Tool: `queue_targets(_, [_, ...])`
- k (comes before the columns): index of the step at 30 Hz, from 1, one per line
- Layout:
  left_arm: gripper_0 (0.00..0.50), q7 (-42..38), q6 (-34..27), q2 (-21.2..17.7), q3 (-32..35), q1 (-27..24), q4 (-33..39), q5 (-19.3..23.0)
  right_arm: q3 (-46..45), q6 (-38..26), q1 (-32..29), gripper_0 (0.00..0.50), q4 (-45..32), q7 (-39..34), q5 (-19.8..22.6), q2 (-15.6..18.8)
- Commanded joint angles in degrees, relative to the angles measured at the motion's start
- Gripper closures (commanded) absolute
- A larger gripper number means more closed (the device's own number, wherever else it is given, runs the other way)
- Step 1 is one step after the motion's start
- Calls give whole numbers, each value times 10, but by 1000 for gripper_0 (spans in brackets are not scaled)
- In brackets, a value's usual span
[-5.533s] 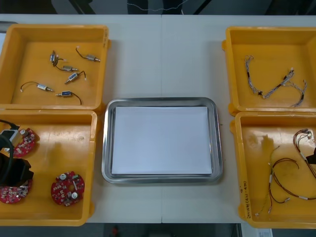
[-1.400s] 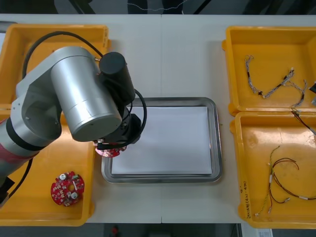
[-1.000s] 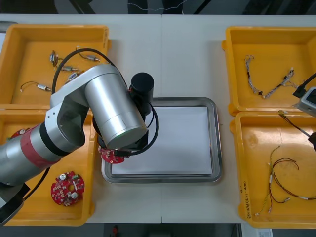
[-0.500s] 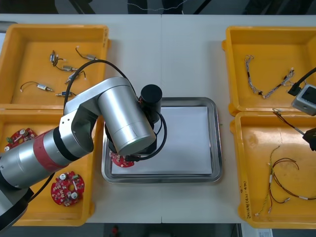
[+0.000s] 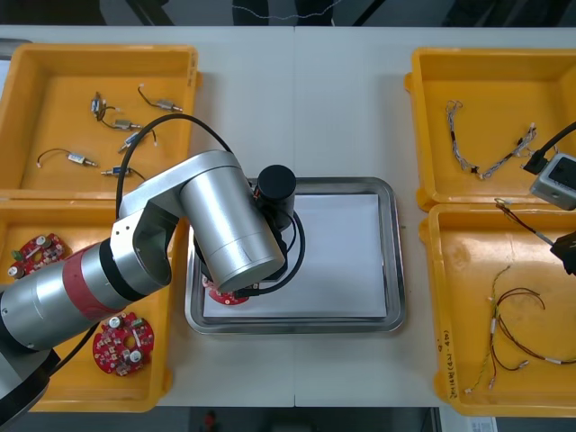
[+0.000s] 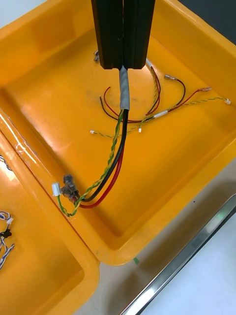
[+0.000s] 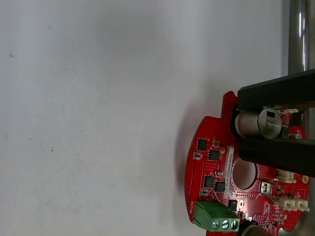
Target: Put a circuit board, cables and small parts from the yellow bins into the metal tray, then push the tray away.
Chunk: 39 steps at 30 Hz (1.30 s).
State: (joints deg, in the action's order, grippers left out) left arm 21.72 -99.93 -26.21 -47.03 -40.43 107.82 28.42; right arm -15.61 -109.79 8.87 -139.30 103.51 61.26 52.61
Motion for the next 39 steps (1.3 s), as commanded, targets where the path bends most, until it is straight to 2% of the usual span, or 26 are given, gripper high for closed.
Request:
queue_targets(1, [494, -21, 6, 10, -11, 4, 7, -7, 8, -2, 14, 500, -14, -15, -3, 21])
queue_targets(2, [475, -21, 6, 10, -11, 4, 7, -7, 8, -2, 14, 500, -15, -15, -3, 21])
queue_targets(4, [324, -22, 6, 10, -11, 4, 7, -7, 8, -2, 14, 500, -14, -15, -3, 21])
queue_targets(6, [110, -24, 6, 10, -11, 4, 7, -7, 8, -2, 13, 500, -15, -14, -4, 21])
queue_targets(9, [33, -26, 6, 9, -11, 5, 7, -7, 8, -2, 14, 500, -15, -14, -5, 21])
queue_targets(11, [0, -26, 6, 9, -11, 5, 7, -7, 8, -2, 14, 500, -15, -14, -6, 21])
queue_targets(20, [0, -33, 4, 4, -3, 4, 20, -4, 8, -2, 14, 500, -15, -14, -3, 21])
queue_targets(26, [0, -29, -11, -9, 41, 4, 58, 15, 13, -2, 26, 500, -15, -14, 7, 21])
queue_targets(33, [0, -22, -65, -36, 103, -12, 111, 60, 60, -2, 67, 500, -15, -16, 6, 25])
queue_targets(36, [0, -17, -96, -53, 139, -26, 125, 90, 103, -2, 104, 500, -15, -18, 4, 25])
queue_targets(39, [0, -15, -101, -67, 168, -36, 128, 119, 143, -2, 136, 500, -15, -21, 4, 25])
